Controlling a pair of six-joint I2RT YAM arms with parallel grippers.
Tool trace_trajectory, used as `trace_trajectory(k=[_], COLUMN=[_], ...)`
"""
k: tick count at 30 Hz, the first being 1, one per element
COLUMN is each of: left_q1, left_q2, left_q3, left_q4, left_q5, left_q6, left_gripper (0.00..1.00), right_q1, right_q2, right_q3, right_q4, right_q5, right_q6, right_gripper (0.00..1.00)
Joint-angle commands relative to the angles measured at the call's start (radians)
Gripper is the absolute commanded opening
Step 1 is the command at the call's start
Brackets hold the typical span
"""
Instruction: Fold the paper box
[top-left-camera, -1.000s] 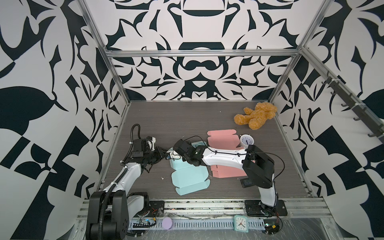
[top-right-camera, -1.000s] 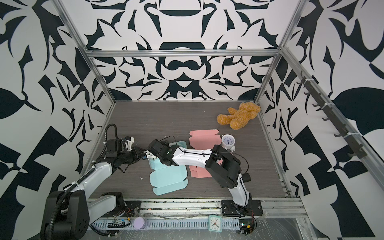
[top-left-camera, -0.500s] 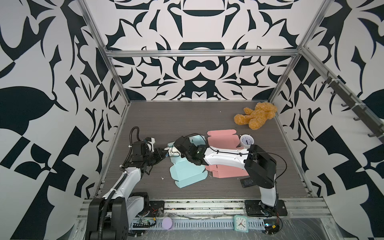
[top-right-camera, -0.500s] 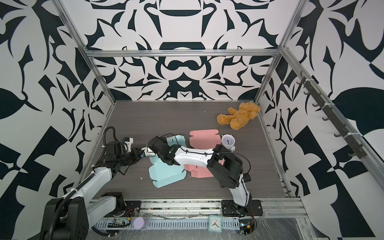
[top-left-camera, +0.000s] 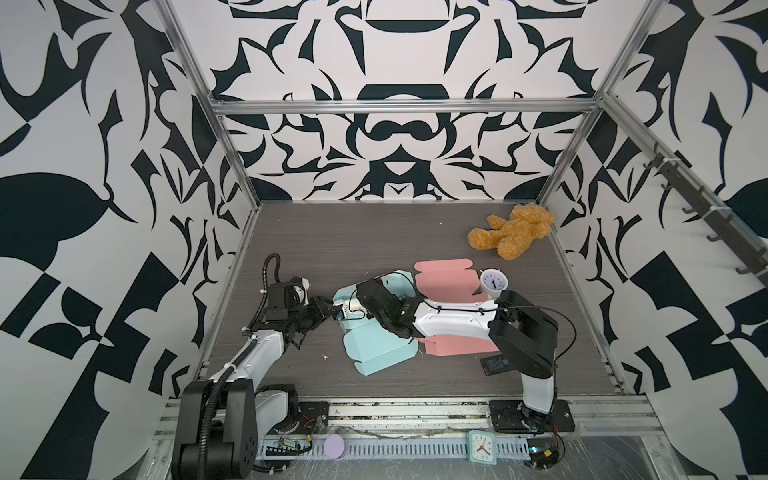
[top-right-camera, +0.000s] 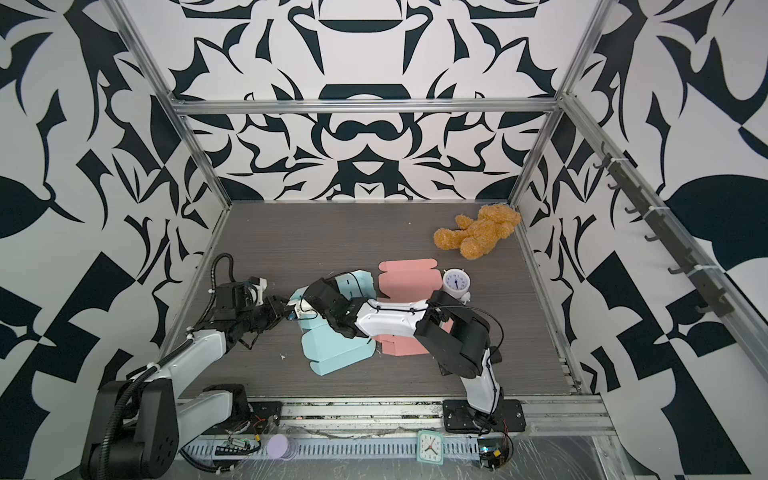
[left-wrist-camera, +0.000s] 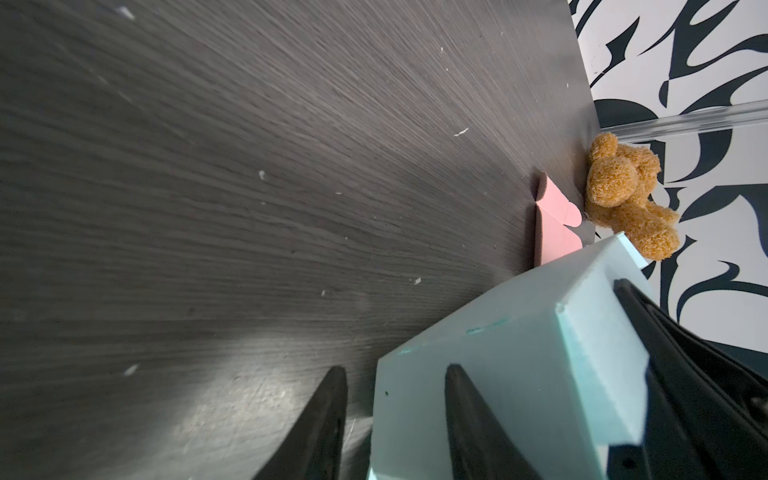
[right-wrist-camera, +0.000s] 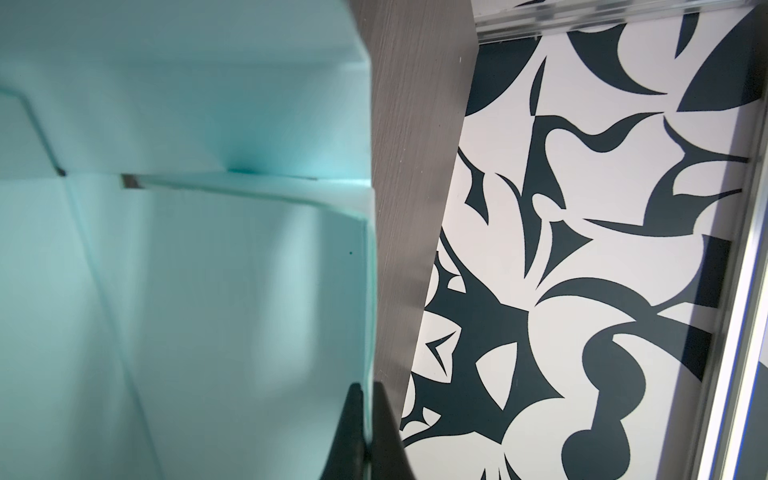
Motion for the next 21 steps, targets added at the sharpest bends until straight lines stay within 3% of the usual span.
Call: trace_trajectory(k=[1,9,21], left_q1=[-0.004,-0.011,-0.023], left_q2=[0.007,0.077,0.269], left_q3=[0.032,0.05,0.012], left_q4=[0.043,0.126,0.346], left_q5=[-0.02,-0.055,-0.061], left_q6=[-0.017,-0.061,-0.089], left_gripper=[0.43,0.43,0.43], right_q1=[-0.025,-0.051,-0.041], right_q2=[-0.036,0.005,0.058], right_q3=[0.016,0.062,0.033], right_q4=[0.077,0.1,0.2], right_q5=[-0.023,-0.065,0.0], right_q6=[-0.008,-0.02,-0.108], right_gripper=[0.0,0.0,0.0])
